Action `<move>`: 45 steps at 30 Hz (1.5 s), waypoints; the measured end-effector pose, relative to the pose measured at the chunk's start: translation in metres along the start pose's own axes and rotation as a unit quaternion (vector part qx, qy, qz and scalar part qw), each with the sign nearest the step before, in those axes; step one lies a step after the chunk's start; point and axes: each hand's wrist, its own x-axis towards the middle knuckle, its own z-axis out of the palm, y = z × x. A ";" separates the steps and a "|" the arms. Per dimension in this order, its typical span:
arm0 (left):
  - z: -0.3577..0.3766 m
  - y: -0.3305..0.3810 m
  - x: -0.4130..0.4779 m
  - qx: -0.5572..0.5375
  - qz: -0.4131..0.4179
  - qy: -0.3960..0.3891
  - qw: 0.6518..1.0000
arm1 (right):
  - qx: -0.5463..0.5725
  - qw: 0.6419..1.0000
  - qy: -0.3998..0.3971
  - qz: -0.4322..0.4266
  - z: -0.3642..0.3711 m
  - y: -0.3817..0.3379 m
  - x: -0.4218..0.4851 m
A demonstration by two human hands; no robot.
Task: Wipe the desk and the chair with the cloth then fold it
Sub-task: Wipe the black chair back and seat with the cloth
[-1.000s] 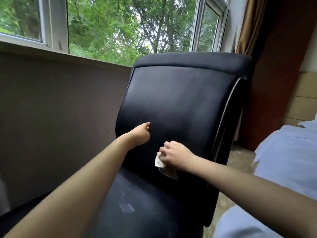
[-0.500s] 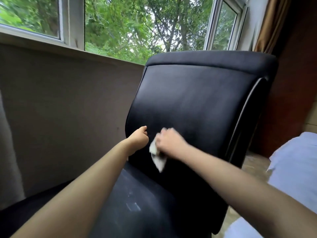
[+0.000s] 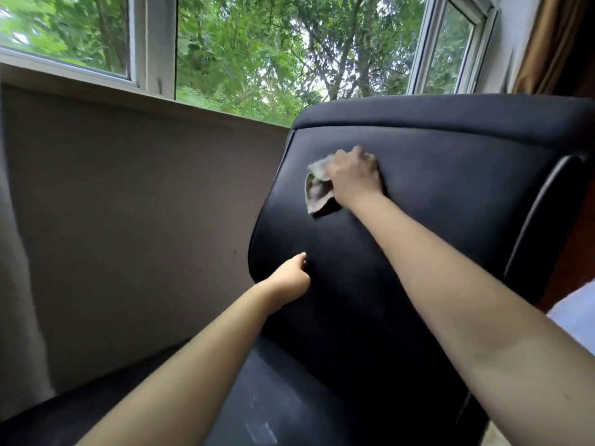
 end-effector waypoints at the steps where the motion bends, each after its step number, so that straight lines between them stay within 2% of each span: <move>1: 0.008 -0.002 0.001 0.004 -0.003 0.007 1.000 | -0.021 0.997 -0.006 -0.068 0.018 -0.027 -0.014; 3: 0.022 -0.010 0.002 0.010 -0.030 0.018 0.999 | -0.073 0.975 -0.083 -0.194 0.044 -0.070 -0.058; 4: 0.029 -0.017 0.002 0.010 -0.046 0.016 0.999 | -0.060 0.962 -0.104 -0.245 0.053 -0.081 -0.071; 5: 0.034 -0.025 0.002 0.004 -0.057 0.013 0.998 | -0.047 0.947 -0.135 -0.288 0.063 -0.086 -0.077; 6: 0.036 -0.031 0.001 -0.004 -0.060 0.017 0.998 | -0.055 0.942 -0.129 -0.305 0.067 -0.083 -0.075; 8: 0.035 -0.037 0.003 -0.030 -0.054 0.042 0.997 | -0.080 0.948 -0.075 -0.298 0.056 -0.067 -0.044; 9: 0.032 -0.038 0.006 -0.048 -0.052 0.052 0.996 | -0.082 0.966 -0.030 -0.244 0.041 -0.055 -0.024; 10: 0.030 -0.038 0.007 -0.068 -0.052 0.057 0.995 | -0.094 0.984 0.020 -0.153 0.024 -0.044 -0.002; 11: 0.027 -0.039 0.008 -0.083 -0.050 0.057 0.994 | -0.081 0.989 0.040 -0.113 0.017 -0.035 0.018; 14: 0.016 -0.050 0.004 -0.093 -0.039 0.057 0.993 | 0.008 1.000 -0.016 0.022 0.012 -0.028 0.045; 15: 0.010 -0.057 0.000 -0.098 -0.043 0.063 0.992 | 0.013 1.000 -0.011 0.023 0.014 -0.037 0.042; 17: -0.005 -0.072 -0.009 -0.111 -0.057 0.080 0.989 | 0.020 0.999 0.003 -0.038 0.031 -0.070 0.020; 21: -0.046 -0.108 -0.032 -0.087 -0.092 0.154 0.980 | -0.016 0.977 -0.105 -0.185 0.068 -0.126 -0.054; 24: -0.082 -0.133 -0.049 -0.054 -0.122 0.173 0.976 | -0.036 0.957 -0.090 -0.274 0.093 -0.126 -0.109; 28: -0.118 -0.159 -0.081 0.015 -0.157 0.154 0.975 | -0.045 0.954 0.002 -0.295 0.091 -0.100 -0.149; 30: -0.128 -0.173 -0.098 0.036 -0.171 0.143 0.974 | -0.049 0.961 0.027 -0.271 0.078 -0.088 -0.162; 35: -0.153 -0.212 -0.132 0.078 -0.216 0.165 0.959 | -0.087 0.972 0.011 -0.217 0.043 -0.068 -0.164; 38: -0.157 -0.238 -0.150 0.158 -0.288 0.139 0.934 | -0.040 0.982 -0.021 -0.182 0.037 -0.072 -0.170; 42: -0.147 -0.269 -0.164 0.294 -0.454 0.098 0.836 | -0.014 0.989 -0.083 -0.118 0.039 -0.087 -0.185; 45: -0.136 -0.274 -0.164 0.303 -0.471 0.114 0.821 | -0.018 0.990 -0.099 -0.103 0.042 -0.092 -0.194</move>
